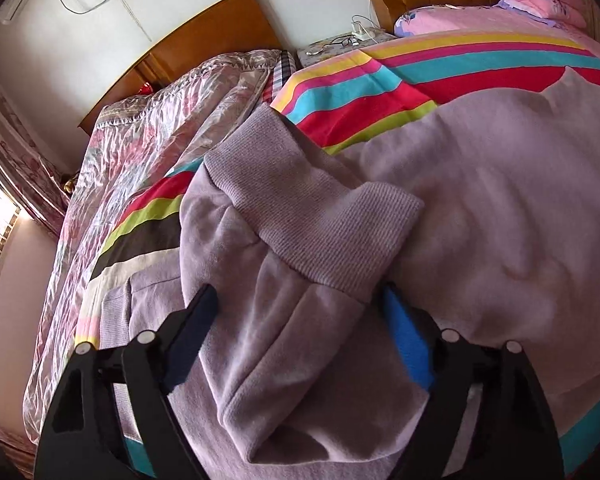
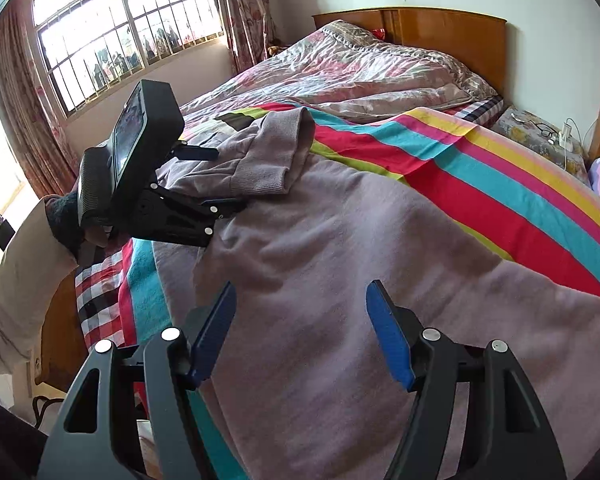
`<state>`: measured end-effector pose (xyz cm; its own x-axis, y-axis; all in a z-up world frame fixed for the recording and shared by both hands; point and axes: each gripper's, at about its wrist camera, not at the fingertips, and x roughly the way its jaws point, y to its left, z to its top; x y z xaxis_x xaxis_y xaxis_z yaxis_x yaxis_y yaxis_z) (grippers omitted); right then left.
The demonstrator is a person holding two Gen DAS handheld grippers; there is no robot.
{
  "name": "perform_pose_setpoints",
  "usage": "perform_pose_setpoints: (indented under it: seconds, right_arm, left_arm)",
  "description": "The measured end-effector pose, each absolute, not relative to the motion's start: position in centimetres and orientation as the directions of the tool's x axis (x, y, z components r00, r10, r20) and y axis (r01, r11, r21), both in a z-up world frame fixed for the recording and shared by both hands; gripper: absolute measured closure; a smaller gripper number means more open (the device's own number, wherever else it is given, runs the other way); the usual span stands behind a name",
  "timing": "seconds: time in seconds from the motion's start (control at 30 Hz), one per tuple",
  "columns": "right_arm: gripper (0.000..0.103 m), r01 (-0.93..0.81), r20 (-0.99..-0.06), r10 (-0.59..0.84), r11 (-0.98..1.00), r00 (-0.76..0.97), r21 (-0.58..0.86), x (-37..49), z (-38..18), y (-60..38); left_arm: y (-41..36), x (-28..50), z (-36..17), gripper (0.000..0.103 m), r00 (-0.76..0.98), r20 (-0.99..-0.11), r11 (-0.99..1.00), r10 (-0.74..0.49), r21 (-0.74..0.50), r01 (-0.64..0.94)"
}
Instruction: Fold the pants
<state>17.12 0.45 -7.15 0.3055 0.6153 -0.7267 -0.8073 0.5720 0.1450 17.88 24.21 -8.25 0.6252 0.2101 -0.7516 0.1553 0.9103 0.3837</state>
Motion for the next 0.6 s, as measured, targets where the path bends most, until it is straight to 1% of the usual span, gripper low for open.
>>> perform_pose_setpoints:
  seconds: [0.03, 0.07, 0.1, 0.13, 0.17, 0.2, 0.23, 0.27, 0.33, 0.37, 0.43, 0.47, 0.5, 0.57, 0.6]
  right_arm:
    - [0.037, -0.808, -0.729, 0.616, 0.569, 0.298, 0.151, 17.0, -7.5, 0.7]
    - [0.037, -0.809, -0.732, 0.616, 0.567, 0.291, 0.155, 16.9, -7.8, 0.9]
    - [0.037, -0.810, -0.734, 0.615, 0.565, 0.286, 0.157, 16.7, -8.0, 0.9]
    - [0.037, -0.811, -0.736, 0.614, 0.564, 0.285, 0.157, 16.6, -8.2, 1.0]
    - [0.037, -0.812, -0.736, 0.615, 0.562, 0.282, 0.158, 16.5, -8.3, 0.9]
    - [0.037, -0.814, -0.736, 0.617, 0.558, 0.279, 0.160, 16.4, -8.3, 1.0]
    - [0.037, -0.818, -0.735, 0.620, 0.553, 0.275, 0.160, 16.1, -8.3, 0.9]
    - [0.037, -0.823, -0.735, 0.620, 0.547, 0.273, 0.156, 15.8, -8.3, 1.0]
    - [0.037, -0.831, -0.735, 0.621, 0.536, 0.272, 0.146, 15.4, -8.3, 1.0]
    - [0.037, -0.832, -0.735, 0.623, 0.534, 0.269, 0.148, 15.3, -8.4, 1.0]
    - [0.037, -0.831, -0.734, 0.626, 0.533, 0.262, 0.158, 15.4, -8.5, 1.0]
    - [0.037, -0.833, -0.735, 0.626, 0.531, 0.260, 0.158, 15.4, -8.6, 1.0]
    - [0.037, -0.834, -0.736, 0.625, 0.529, 0.258, 0.157, 15.4, -8.6, 1.0]
    - [0.037, -0.839, -0.739, 0.624, 0.523, 0.253, 0.153, 15.2, -8.6, 1.2]
    - [0.037, -0.842, -0.742, 0.621, 0.519, 0.253, 0.147, 15.1, -8.6, 1.3]
  left_arm:
    - [24.1, 17.9, -8.3, 0.054, 0.626, -0.757, 0.913, 0.189, 0.370, 0.171]
    - [24.1, 18.0, -8.3, 0.065, 0.625, -0.761, 0.918, 0.176, 0.356, 0.175]
    - [24.2, 18.0, -8.1, 0.079, 0.632, -0.753, 0.920, 0.183, 0.358, 0.161]
    - [24.5, 17.9, -7.7, 0.086, 0.640, -0.750, 0.930, 0.165, 0.334, 0.151]
    - [25.3, 17.8, -7.1, 0.088, 0.650, -0.749, 0.950, 0.127, 0.280, 0.138]
    - [26.4, 17.5, -6.3, 0.091, 0.665, -0.744, 0.972, 0.070, 0.199, 0.121]
    - [27.9, 17.1, -5.3, 0.091, 0.682, -0.731, 0.992, 0.000, 0.089, 0.094]
    - [30.0, 16.7, -4.4, 0.091, 0.703, -0.706, 0.997, -0.078, -0.054, 0.057]
    - [35.0, 14.9, -3.6, 0.092, 0.770, -0.607, 0.933, -0.194, -0.357, -0.046]
    - [37.7, 13.7, -3.9, 0.092, 0.805, -0.553, 0.866, -0.214, -0.489, -0.106]
    - [42.7, 11.3, -6.0, 0.092, 0.857, -0.464, 0.678, -0.223, -0.705, -0.206]
    - [44.7, 10.2, -7.6, 0.091, 0.873, -0.433, 0.579, -0.225, -0.780, -0.238]
    - [46.1, 9.5, -9.0, 0.090, 0.873, -0.435, 0.522, -0.221, -0.809, -0.271]
    - [46.8, 9.0, -10.2, 0.086, 0.848, -0.496, 0.536, -0.186, -0.774, -0.336]
    - [46.7, 9.0, -10.5, 0.083, 0.843, -0.500, 0.541, -0.197, -0.773, -0.331]
